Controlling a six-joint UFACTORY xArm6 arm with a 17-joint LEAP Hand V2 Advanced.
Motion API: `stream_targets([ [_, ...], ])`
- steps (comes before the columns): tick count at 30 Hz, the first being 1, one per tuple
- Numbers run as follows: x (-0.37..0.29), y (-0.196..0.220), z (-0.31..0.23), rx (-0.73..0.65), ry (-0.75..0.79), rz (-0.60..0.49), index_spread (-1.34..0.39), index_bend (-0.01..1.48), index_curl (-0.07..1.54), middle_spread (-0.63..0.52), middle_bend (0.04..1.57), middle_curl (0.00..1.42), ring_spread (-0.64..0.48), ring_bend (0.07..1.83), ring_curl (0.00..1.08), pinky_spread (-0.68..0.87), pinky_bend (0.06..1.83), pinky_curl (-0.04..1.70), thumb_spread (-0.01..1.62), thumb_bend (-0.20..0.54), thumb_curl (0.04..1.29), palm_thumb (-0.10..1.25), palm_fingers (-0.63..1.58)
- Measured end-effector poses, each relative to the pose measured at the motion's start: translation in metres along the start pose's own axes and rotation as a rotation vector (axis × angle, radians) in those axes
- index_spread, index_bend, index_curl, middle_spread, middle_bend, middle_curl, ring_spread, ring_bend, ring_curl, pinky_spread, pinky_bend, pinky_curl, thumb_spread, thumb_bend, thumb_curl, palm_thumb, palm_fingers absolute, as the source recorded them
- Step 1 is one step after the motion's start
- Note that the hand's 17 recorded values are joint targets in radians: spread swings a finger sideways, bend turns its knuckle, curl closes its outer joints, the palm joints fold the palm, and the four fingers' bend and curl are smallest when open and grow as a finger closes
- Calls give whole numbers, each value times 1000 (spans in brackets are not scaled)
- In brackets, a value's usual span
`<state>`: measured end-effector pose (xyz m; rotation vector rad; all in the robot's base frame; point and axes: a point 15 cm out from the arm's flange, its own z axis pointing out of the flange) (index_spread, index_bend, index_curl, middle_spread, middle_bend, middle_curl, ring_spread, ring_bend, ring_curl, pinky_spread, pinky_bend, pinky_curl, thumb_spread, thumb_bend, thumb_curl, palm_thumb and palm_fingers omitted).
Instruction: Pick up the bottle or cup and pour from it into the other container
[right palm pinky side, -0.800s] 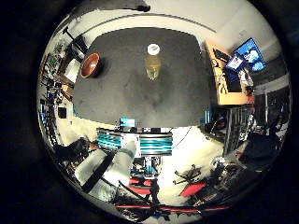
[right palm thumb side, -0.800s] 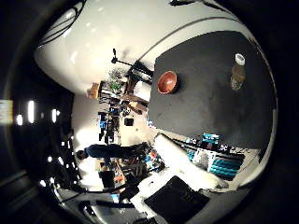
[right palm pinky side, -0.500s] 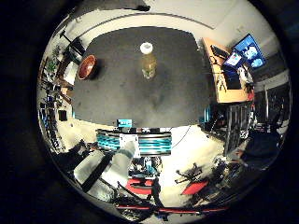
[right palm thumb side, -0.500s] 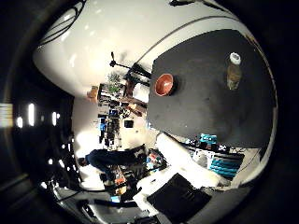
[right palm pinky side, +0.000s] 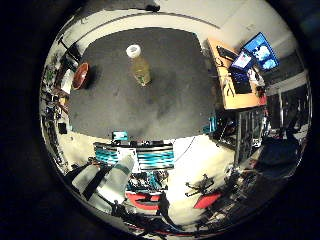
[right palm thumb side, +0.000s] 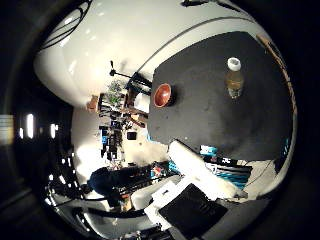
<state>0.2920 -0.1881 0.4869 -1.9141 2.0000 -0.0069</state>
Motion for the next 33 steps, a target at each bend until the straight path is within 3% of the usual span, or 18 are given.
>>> stream_targets([
  [6, 29, -10, 3, 12, -7, 31, -309, 163, 287, 64, 212, 339, 199, 267, 250, 474, 705, 15, 1008, -26, 318, 574, 160],
  [14, 60, -31, 5, 134, -58, 53, -307, 159, 279, 57, 216, 341, 194, 294, 256, 467, 728, 14, 1013, -25, 321, 580, 170],
  [26, 107, -32, 15, 254, -206, 109, -300, 159, 275, 50, 230, 342, 166, 352, 263, 448, 747, 1, 1012, -24, 333, 606, 198],
  [33, 127, -26, 37, 239, -265, 117, -299, 154, 272, 49, 242, 344, 163, 369, 261, 435, 766, -1, 1009, -26, 337, 607, 186],
])
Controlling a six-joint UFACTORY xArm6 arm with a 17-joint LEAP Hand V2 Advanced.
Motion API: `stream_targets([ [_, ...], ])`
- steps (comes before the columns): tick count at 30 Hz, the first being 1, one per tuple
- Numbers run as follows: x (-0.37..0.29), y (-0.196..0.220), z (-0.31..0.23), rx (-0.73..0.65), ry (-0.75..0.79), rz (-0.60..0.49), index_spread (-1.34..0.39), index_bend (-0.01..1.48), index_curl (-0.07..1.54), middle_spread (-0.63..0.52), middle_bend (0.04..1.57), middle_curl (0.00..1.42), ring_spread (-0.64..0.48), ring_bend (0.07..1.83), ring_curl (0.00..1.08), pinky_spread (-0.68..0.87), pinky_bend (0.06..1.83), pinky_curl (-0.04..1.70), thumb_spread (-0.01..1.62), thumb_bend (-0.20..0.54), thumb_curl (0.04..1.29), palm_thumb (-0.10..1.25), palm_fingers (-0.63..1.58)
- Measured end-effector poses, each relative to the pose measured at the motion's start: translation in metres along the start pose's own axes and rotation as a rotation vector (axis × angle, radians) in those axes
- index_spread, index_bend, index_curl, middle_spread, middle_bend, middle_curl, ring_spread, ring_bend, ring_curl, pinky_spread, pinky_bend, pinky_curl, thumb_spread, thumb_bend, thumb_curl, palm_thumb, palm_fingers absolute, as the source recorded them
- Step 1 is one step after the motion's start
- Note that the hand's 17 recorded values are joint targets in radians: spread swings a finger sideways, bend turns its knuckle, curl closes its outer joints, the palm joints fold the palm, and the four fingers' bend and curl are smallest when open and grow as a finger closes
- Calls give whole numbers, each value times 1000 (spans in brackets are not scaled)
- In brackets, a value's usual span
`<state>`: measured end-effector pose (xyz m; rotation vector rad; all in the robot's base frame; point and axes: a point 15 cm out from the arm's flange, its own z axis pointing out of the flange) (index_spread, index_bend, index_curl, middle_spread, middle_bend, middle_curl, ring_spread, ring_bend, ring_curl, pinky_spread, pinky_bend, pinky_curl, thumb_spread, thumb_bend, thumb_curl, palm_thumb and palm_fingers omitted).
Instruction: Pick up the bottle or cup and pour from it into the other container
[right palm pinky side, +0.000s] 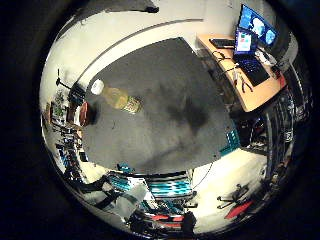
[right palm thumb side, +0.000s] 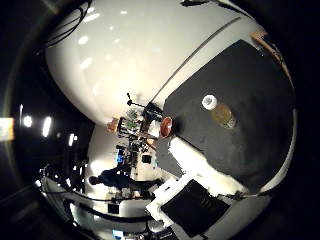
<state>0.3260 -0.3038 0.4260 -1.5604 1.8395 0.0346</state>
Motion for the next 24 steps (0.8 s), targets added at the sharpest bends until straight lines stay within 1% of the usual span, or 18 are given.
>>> stream_targets([
  [3, 11, 4, 10, -15, -29, 5, -298, 153, 270, 50, 249, 345, 162, 370, 258, 432, 780, 0, 997, -38, 327, 569, 173],
  [7, 26, 7, 22, -14, -75, -2, -285, 154, 267, 50, 254, 345, 161, 379, 257, 424, 790, -1, 978, -34, 315, 508, 152],
  [13, 45, 10, 44, 9, -184, 25, -278, 160, 271, 62, 261, 344, 160, 386, 252, 412, 782, -1, 973, -27, 318, 513, 143],
  [21, 85, 22, 63, 44, -266, 92, -271, 158, 275, 64, 266, 343, 161, 391, 248, 404, 764, 0, 971, -28, 314, 518, 135],
  [24, 92, 25, 69, 46, -282, 98, -271, 159, 276, 64, 271, 343, 159, 380, 246, 405, 765, 0, 971, -28, 313, 518, 127],
])
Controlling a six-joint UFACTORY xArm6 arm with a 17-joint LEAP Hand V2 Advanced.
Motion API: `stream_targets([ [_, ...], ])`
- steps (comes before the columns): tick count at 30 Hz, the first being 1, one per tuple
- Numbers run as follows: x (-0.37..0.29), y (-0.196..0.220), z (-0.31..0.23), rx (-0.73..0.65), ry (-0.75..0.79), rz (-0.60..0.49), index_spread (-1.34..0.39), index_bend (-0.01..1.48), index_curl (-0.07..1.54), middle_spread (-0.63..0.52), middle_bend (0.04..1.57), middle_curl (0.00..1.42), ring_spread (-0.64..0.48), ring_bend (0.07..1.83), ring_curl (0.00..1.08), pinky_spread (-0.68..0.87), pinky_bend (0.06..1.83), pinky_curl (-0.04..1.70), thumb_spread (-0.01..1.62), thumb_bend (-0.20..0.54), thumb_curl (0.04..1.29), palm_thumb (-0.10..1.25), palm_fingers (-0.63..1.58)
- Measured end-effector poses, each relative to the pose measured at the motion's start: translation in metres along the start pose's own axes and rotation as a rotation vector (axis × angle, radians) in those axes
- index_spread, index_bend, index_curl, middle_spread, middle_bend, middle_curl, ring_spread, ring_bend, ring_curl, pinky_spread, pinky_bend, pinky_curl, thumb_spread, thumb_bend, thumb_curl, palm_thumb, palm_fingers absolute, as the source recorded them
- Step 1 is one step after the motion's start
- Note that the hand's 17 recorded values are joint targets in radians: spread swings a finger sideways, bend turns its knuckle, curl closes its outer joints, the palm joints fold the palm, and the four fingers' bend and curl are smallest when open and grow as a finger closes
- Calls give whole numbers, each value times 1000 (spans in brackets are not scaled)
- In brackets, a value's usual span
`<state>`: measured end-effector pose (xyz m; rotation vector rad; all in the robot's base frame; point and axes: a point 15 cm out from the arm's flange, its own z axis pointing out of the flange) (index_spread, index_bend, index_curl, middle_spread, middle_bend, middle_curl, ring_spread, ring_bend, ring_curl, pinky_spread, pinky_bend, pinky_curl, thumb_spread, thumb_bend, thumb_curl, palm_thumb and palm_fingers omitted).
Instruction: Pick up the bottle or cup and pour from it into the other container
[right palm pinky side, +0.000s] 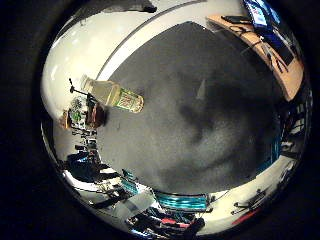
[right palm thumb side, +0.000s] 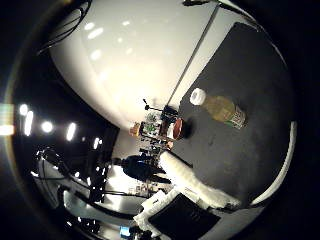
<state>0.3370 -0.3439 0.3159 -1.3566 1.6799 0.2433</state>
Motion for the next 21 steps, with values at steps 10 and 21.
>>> stream_targets([
  [10, 22, -1, 21, 21, -77, 26, -258, 157, 274, 64, 271, 344, 159, 389, 248, 401, 766, 1, 963, -29, 310, 495, 118],
  [21, 35, -6, 61, -18, -113, 3, -250, 160, 278, 73, 274, 345, 148, 382, 244, 399, 750, 4, 954, -29, 313, 489, 116],
])
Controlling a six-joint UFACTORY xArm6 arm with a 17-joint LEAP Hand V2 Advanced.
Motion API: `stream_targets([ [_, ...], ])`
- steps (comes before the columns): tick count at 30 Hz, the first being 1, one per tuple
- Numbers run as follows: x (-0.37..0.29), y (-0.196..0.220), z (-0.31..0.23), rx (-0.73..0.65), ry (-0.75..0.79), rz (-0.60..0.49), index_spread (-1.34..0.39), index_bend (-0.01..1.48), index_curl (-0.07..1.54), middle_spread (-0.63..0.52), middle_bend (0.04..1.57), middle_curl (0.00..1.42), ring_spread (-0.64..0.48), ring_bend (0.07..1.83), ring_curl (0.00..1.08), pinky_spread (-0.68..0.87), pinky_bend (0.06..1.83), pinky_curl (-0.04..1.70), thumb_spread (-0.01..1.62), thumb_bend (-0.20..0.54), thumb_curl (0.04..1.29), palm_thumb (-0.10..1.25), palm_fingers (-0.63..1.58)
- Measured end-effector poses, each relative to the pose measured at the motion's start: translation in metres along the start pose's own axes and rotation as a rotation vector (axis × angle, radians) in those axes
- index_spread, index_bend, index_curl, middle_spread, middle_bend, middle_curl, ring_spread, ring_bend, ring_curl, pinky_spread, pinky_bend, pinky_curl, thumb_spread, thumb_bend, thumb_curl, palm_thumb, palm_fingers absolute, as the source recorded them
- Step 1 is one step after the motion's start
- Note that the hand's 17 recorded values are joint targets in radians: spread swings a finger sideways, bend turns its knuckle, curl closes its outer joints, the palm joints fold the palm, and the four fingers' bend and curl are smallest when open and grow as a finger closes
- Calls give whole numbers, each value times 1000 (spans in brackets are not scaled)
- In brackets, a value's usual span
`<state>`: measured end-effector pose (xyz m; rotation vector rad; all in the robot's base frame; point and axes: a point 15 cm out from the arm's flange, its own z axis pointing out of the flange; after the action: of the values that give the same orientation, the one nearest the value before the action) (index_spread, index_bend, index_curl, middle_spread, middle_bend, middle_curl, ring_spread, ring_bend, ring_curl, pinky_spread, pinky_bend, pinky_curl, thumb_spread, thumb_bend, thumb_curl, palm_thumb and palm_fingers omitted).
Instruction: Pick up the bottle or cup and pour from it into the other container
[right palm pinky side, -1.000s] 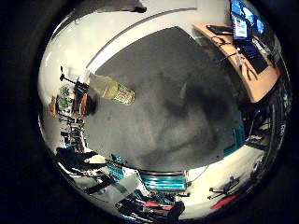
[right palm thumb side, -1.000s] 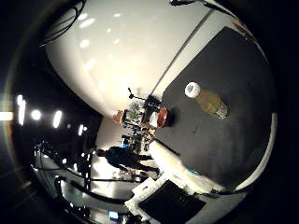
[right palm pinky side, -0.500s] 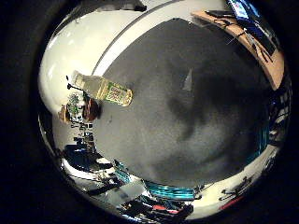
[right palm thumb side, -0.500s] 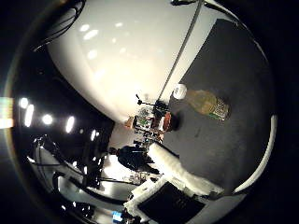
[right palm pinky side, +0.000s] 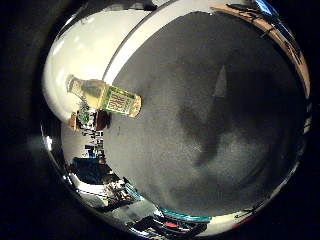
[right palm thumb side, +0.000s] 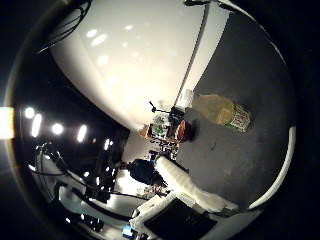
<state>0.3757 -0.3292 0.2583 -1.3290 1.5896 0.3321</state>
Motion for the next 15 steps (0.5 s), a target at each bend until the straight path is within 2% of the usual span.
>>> stream_targets([
  [15, 1, -3, 17, -11, -30, -23, -249, 159, 277, 76, 268, 343, 141, 380, 239, 396, 725, 9, 963, -29, 313, 494, 122],
])
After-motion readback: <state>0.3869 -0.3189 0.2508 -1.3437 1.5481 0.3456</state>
